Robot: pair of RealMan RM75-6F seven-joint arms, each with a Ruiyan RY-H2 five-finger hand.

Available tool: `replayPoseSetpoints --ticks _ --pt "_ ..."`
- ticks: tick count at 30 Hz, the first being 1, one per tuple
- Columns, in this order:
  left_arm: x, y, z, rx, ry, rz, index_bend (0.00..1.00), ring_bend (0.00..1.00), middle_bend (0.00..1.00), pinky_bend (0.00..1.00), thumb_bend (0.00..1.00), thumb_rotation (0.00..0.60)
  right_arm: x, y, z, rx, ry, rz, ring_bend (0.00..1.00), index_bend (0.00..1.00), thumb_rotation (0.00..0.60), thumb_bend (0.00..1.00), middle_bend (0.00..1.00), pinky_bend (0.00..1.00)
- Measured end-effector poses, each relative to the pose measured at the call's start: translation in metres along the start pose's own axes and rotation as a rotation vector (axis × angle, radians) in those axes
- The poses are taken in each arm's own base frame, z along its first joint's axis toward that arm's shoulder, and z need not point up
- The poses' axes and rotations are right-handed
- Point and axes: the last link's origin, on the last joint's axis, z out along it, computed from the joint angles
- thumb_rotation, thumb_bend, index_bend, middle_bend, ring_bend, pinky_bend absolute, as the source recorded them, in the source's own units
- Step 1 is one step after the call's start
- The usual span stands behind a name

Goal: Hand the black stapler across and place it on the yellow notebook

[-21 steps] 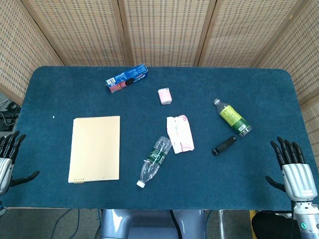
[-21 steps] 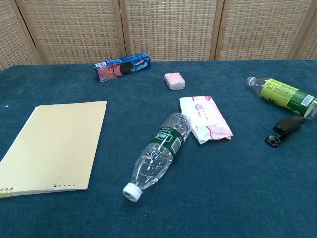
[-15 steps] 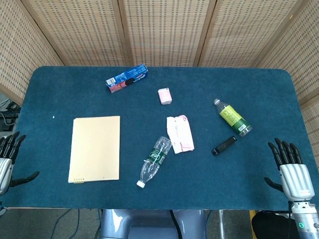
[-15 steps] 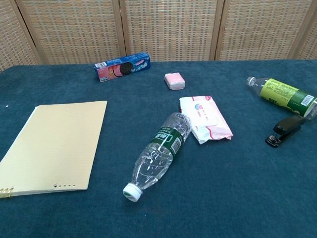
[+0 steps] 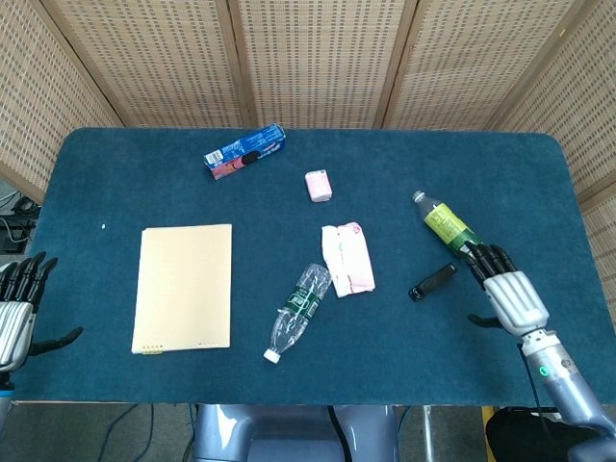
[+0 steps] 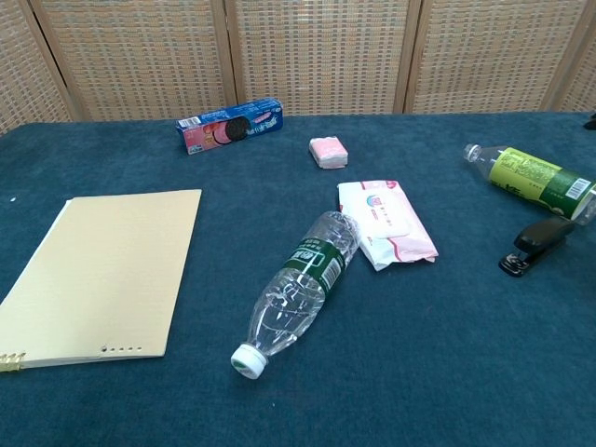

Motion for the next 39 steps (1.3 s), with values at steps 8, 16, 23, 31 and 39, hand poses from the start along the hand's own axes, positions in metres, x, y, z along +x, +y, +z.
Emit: replayPoseSetpoints --ticks 8,16,23,31,39 --pt "-0.007 -0.002 0.008 0.022 -0.006 0.012 0.0 0.0 0.0 0.0 0.0 0.6 -0.024 -0.005 0.063 0.092 -0.091 -0.009 0.12 0.09 0.6 0.2 0.15 0.15" --pt "-0.01 -0.003 0.013 0.035 -0.02 0.007 0.0 0.0 0.0 0.0 0.0 0.6 -0.047 -0.017 0.086 0.172 -0.189 -0.109 0.2 0.2 0.6 0.31 0.23 0.2" --pt "-0.011 -0.004 0.015 0.041 -0.024 0.009 0.0 0.0 0.0 0.0 0.0 0.6 -0.06 -0.013 0.092 0.183 -0.234 -0.188 0.4 0.37 0.6 0.47 0.42 0.33" --pt "-0.012 -0.004 0.016 0.043 -0.028 0.005 0.0 0.0 0.0 0.0 0.0 0.6 -0.07 -0.006 0.1 0.167 -0.241 -0.249 0.63 0.62 0.6 0.67 0.64 0.54" --pt "-0.013 -0.005 0.017 0.045 -0.035 -0.003 0.0 0.0 0.0 0.0 0.0 0.6 -0.058 -0.009 0.102 0.198 -0.191 -0.238 0.65 0.64 0.6 0.68 0.66 0.58"
